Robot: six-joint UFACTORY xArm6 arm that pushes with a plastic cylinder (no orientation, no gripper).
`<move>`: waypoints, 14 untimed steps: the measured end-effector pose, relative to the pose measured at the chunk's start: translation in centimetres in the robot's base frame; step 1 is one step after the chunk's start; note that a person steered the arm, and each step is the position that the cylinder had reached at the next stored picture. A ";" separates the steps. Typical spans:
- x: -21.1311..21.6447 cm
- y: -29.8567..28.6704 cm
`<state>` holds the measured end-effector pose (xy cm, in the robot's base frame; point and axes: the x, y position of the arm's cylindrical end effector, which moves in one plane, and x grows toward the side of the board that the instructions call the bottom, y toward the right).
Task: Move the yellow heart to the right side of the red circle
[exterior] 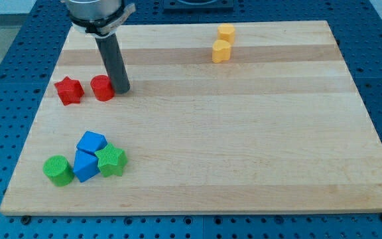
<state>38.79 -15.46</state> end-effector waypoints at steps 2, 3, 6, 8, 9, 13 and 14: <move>0.0 2.5; -0.9 5.6; -3.3 13.3; -4.9 22.9; -7.1 25.4; -11.7 23.6; -11.3 22.4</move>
<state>27.47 6.92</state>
